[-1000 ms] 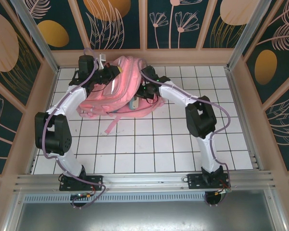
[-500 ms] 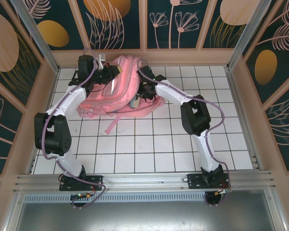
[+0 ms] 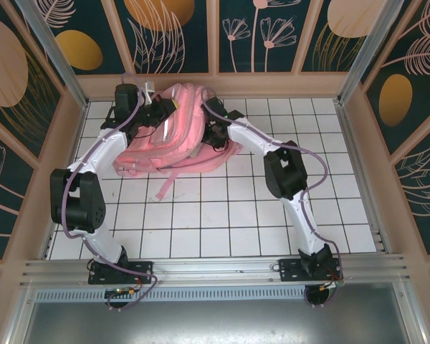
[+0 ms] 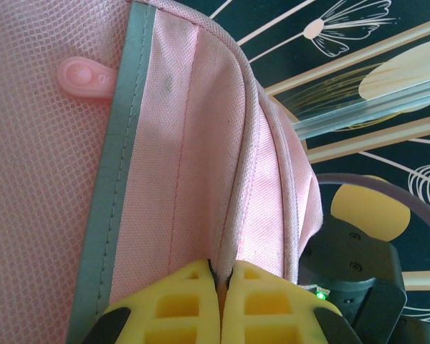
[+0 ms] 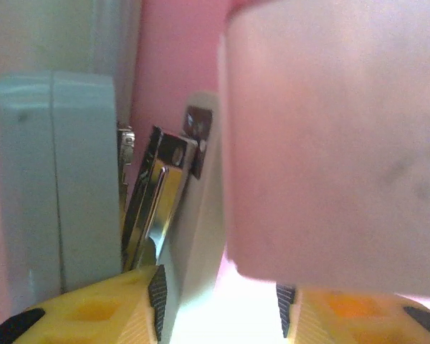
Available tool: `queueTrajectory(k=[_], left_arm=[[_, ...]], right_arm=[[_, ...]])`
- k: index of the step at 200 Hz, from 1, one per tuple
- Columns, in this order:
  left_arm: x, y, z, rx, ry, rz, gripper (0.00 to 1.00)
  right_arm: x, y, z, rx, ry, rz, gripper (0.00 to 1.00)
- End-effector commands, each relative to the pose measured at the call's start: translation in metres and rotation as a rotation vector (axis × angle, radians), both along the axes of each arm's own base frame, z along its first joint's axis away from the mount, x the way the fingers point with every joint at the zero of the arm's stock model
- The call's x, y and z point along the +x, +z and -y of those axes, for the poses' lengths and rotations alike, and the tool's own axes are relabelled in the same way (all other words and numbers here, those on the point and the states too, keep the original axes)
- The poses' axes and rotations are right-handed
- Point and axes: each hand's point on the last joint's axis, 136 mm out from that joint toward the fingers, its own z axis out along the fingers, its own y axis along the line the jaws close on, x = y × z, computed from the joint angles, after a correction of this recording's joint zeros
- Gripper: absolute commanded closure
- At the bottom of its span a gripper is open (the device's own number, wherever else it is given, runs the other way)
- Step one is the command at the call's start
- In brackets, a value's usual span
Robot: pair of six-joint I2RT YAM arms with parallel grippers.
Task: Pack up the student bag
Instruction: Place the loose stationery in the student bag, then adjust the loose stationery in the student bag.
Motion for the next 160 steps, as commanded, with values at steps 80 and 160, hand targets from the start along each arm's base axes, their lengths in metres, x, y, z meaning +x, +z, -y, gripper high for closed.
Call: queueTrajectory(k=[80, 160], left_arm=[[-0.008, 0.035, 0.010, -0.020, -0.055, 0.099, 1.00], [-0.012, 0.026, 0.016, -0.028, -0.099, 0.076, 1.00]], right_arm=[[-0.016, 0.087, 0.036, -0.049, -0.033, 0.187, 0.55], [0.031, 0.057, 0.112, 0.037, -0.171, 0.182, 0.61]])
